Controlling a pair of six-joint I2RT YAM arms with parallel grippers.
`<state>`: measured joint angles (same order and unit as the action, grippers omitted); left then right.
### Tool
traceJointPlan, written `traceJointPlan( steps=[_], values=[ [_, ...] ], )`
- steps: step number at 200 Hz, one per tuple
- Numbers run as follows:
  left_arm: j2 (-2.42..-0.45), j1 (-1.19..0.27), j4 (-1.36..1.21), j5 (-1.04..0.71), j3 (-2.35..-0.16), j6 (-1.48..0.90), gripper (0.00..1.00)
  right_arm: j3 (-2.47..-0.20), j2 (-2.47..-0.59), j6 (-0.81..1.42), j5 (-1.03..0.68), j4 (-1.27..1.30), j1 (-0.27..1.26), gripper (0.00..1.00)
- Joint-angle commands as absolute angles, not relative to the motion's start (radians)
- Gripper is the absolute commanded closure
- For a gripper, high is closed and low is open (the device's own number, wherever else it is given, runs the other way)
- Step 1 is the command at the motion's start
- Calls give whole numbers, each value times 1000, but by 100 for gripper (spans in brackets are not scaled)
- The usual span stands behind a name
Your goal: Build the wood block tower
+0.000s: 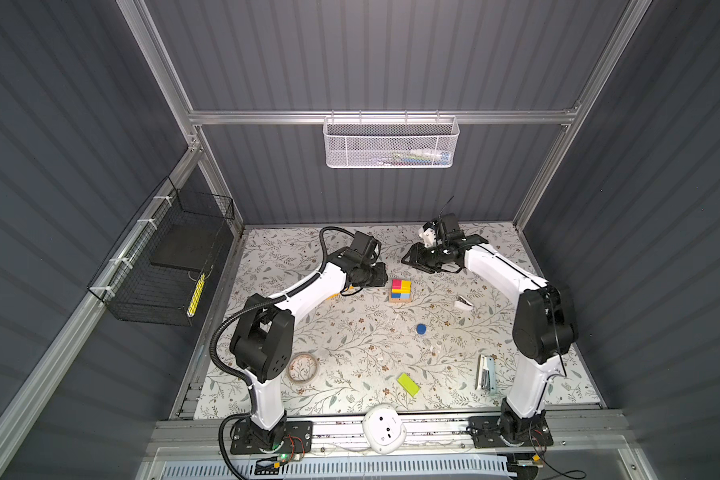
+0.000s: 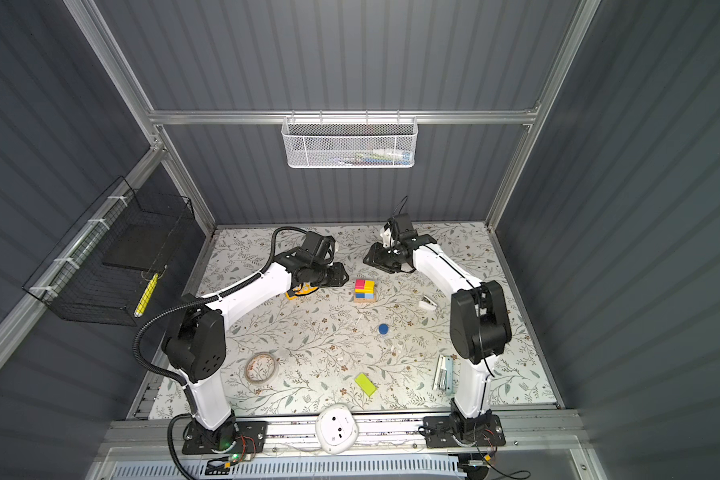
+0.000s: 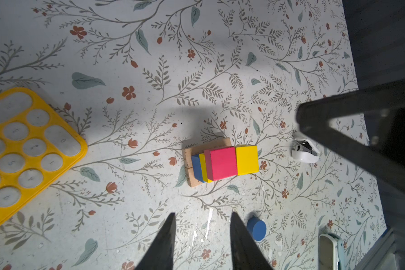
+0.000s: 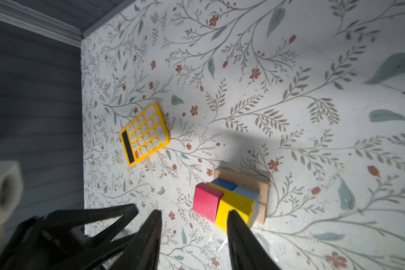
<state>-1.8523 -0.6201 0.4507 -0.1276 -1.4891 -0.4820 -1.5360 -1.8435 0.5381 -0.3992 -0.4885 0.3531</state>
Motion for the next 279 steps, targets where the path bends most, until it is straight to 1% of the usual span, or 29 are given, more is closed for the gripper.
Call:
traceJointPlan(
  steps=[1,29,33,74,87,105,118,138,165,186,191,218,279],
  values=[
    [-1791,-617,449,-136,-1466,-465,61,-1459,-1748,534,-360,-503,352,49],
    [-1753,-617,442,-134,-1433,-462,61,-1321,-1621,552,-346,-501,361,47],
    [-1747,-617,441,-135,-1428,-462,61,-1299,-1598,554,-306,-502,364,47],
    [-1686,-617,433,-114,-1356,-456,61,-1112,-1413,586,-213,-547,405,45],
    [-1675,-617,426,-114,-1343,-456,61,-1055,-1368,609,-206,-535,408,45],
    [-1672,-617,423,-113,-1332,-461,62,-997,-1326,636,-202,-498,407,49],
    [-1676,-617,417,-116,-1327,-465,62,-975,-1316,648,-204,-463,407,50],
    [-1692,-617,387,-133,-1327,-469,61,-979,-1350,656,-220,-409,406,49],
    [-1749,-617,351,-171,-1361,-472,61,-1039,-1454,654,-270,-332,402,50],
    [-1811,-612,346,-185,-1401,-471,61,-1101,-1541,648,-295,-306,393,51],
    [-1829,-611,348,-189,-1446,-471,61,-1118,-1561,647,-302,-304,390,51],
    [-1896,-604,361,-194,-1509,-470,63,-1190,-1651,637,-325,-301,375,54],
    [-1981,-597,356,-227,-1582,-476,63,-1242,-1741,637,-394,-284,350,56]
  ],
)
